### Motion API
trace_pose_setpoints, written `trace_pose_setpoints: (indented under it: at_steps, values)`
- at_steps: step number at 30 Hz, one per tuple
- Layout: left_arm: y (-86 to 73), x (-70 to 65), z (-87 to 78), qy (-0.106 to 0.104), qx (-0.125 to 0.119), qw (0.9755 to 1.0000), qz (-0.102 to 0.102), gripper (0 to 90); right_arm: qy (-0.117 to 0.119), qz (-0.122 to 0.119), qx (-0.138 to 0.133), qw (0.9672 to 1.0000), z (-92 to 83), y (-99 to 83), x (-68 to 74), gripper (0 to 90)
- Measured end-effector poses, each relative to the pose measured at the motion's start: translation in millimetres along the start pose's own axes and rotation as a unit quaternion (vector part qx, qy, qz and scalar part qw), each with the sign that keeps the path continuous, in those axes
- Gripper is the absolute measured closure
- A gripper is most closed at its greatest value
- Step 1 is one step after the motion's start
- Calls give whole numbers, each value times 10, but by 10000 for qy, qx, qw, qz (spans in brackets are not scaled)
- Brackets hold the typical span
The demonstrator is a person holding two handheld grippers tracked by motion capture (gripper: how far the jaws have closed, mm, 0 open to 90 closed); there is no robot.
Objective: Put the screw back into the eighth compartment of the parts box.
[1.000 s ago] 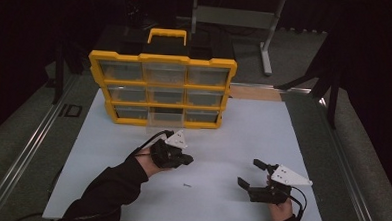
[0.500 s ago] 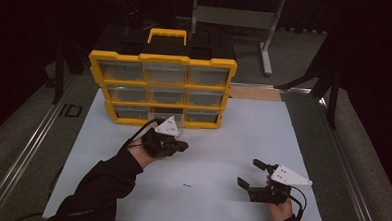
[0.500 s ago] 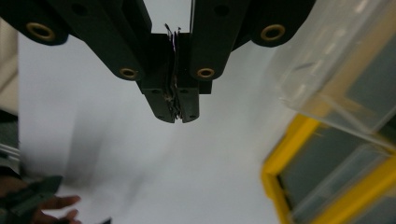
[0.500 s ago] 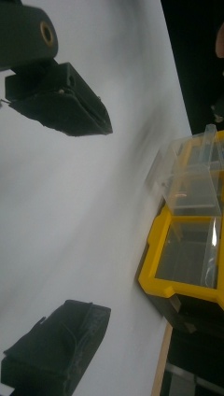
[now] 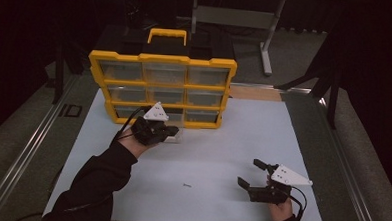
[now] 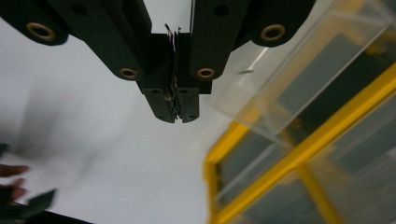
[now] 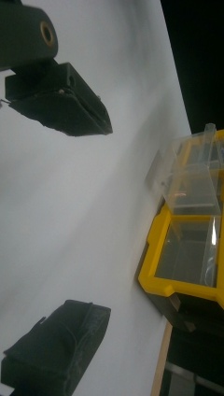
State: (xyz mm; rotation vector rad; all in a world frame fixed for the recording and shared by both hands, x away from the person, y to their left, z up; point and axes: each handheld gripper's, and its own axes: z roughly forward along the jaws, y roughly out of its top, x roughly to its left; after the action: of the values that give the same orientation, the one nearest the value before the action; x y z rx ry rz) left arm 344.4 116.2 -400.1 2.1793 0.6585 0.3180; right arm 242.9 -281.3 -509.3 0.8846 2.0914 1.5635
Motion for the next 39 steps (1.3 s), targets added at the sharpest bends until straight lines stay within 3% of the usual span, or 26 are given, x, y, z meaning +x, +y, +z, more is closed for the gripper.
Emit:
trace_pose_setpoints:
  at_steps: [6, 13, 19, 25, 39]
  values:
    - [-33, 93, -37, 406, -27, 9990, -182, 885, 7, -6, 1, 10000, 1, 0, 1, 108]
    - [-57, 190, -51, 823, 19, 9948, -591, 885, 14, -16, 6, 10000, 2, 0, 2, 108]
    - [-88, 260, -44, 958, -13, 9920, -824, 884, 16, -10, 7, 10000, 2, 0, 2, 108]
    - [-122, 308, 5, 1096, 114, 9892, -962, 884, 29, -10, 5, 10000, 12, 0, 1, 108]
    - [-203, 422, 202, 1091, 574, 9841, -1275, 884, 37, -13, 7, 10000, 17, 0, 2, 108]
